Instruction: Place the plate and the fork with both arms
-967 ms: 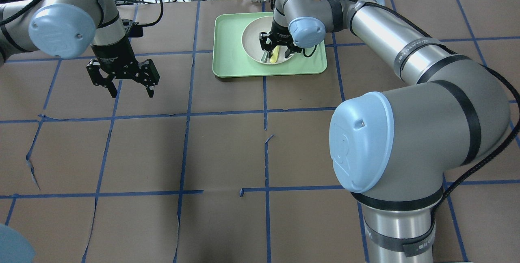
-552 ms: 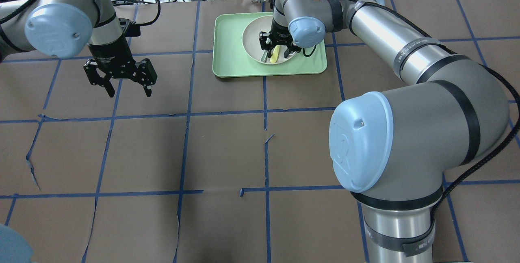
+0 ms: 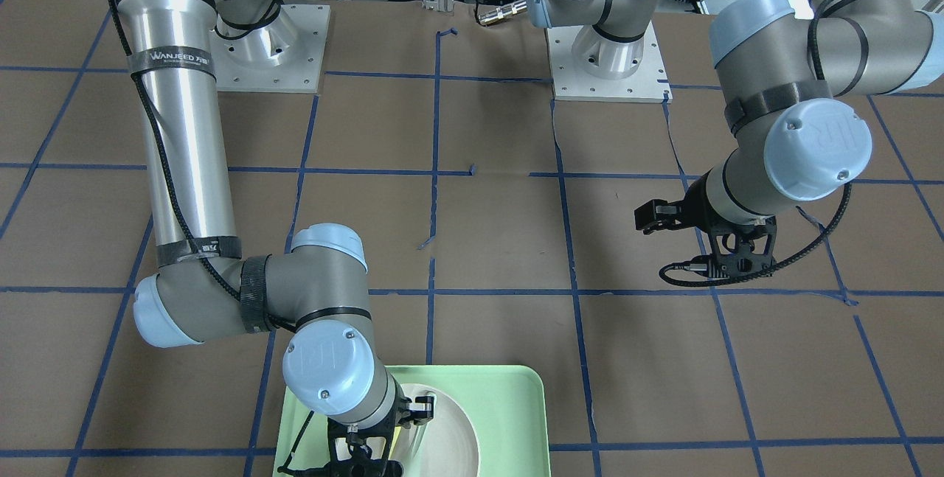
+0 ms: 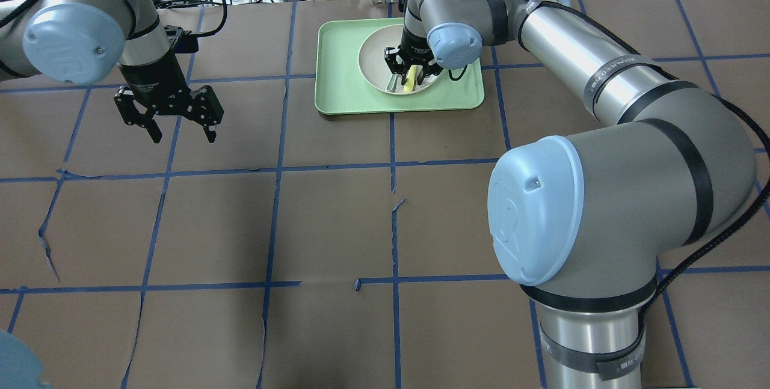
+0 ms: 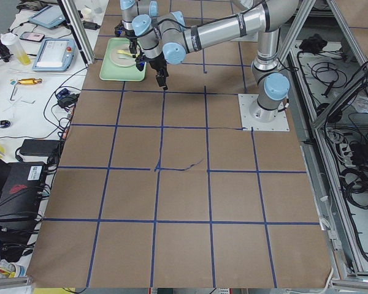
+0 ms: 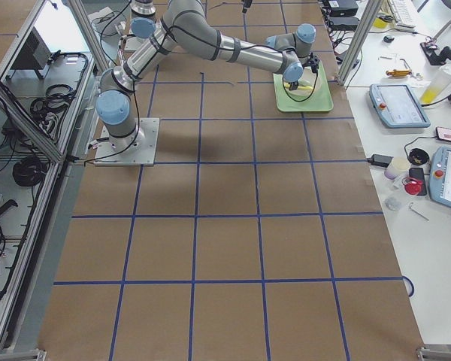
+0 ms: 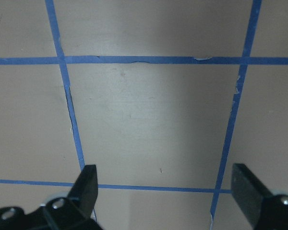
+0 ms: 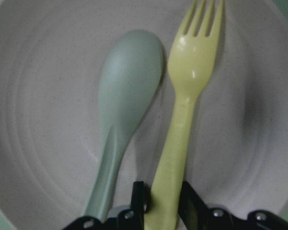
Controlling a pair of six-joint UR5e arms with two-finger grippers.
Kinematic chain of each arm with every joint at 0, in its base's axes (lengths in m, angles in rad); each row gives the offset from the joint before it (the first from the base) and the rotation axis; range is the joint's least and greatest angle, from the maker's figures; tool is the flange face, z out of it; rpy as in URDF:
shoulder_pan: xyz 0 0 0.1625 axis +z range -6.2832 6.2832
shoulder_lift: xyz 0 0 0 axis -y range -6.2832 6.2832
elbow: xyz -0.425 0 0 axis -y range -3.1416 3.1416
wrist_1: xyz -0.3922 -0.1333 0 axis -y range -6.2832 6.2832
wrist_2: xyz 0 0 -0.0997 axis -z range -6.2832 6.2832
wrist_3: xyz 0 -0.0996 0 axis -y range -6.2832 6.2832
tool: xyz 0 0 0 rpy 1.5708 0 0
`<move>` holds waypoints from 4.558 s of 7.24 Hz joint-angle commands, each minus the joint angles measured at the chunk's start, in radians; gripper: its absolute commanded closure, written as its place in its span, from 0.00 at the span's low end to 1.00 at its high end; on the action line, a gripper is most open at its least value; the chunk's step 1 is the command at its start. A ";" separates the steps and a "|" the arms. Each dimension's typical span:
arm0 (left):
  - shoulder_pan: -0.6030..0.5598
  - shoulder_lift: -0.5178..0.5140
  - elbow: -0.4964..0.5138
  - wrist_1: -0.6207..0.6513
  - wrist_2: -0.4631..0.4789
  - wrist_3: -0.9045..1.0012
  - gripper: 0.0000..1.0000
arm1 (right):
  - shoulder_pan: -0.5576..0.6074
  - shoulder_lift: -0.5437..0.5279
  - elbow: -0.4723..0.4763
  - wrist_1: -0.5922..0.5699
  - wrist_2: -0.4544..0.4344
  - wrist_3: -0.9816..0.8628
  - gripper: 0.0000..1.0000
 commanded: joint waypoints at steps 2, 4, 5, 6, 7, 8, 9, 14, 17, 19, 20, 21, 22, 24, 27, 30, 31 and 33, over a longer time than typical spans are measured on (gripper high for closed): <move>0.002 0.003 0.001 -0.001 0.002 0.004 0.00 | 0.012 -0.009 0.003 0.009 0.001 0.012 1.00; 0.002 0.003 0.001 -0.001 0.002 0.005 0.00 | 0.023 -0.085 0.004 0.059 -0.002 0.067 1.00; 0.005 0.003 0.001 -0.001 0.002 0.006 0.00 | 0.023 -0.116 0.003 0.079 -0.014 0.067 1.00; 0.002 0.004 0.003 -0.001 0.002 0.004 0.00 | 0.012 -0.136 0.007 0.084 -0.116 0.043 1.00; 0.001 0.006 0.010 -0.004 0.003 0.004 0.00 | -0.009 -0.148 0.019 0.096 -0.187 -0.056 1.00; 0.001 0.010 0.003 -0.004 0.000 0.002 0.00 | -0.052 -0.149 0.026 0.102 -0.242 -0.122 1.00; 0.001 0.012 0.003 -0.005 -0.001 0.002 0.00 | -0.067 -0.149 0.045 0.148 -0.330 -0.211 1.00; 0.001 0.009 -0.023 -0.004 -0.009 0.001 0.00 | -0.064 -0.117 0.130 0.107 -0.412 -0.146 1.00; 0.001 0.001 -0.025 -0.004 -0.009 0.006 0.00 | -0.055 -0.106 0.116 0.051 -0.377 -0.149 1.00; 0.002 -0.003 -0.025 -0.002 -0.009 0.009 0.00 | -0.043 -0.098 0.118 0.058 -0.372 -0.129 0.88; 0.002 -0.003 -0.025 -0.002 -0.009 0.009 0.00 | -0.037 -0.086 0.118 0.058 -0.331 -0.128 0.69; 0.005 -0.003 -0.025 -0.002 -0.009 0.009 0.00 | -0.035 -0.081 0.118 0.058 -0.324 -0.121 0.40; 0.007 -0.005 -0.024 -0.002 -0.008 0.009 0.00 | -0.035 -0.086 0.121 0.070 -0.329 -0.118 0.00; 0.027 -0.003 -0.023 -0.002 -0.008 0.018 0.00 | -0.037 -0.138 0.122 0.123 -0.330 -0.095 0.00; 0.010 0.035 -0.007 0.040 -0.009 -0.014 0.00 | -0.040 -0.277 0.133 0.322 -0.275 -0.106 0.00; -0.005 0.086 0.051 0.074 -0.009 -0.054 0.00 | -0.069 -0.482 0.136 0.612 -0.212 -0.177 0.00; -0.007 0.095 0.077 0.038 -0.020 -0.100 0.00 | -0.083 -0.556 0.136 0.698 -0.209 -0.178 0.00; -0.012 0.128 0.093 -0.007 -0.035 -0.119 0.00 | -0.095 -0.633 0.138 0.786 -0.205 -0.203 0.00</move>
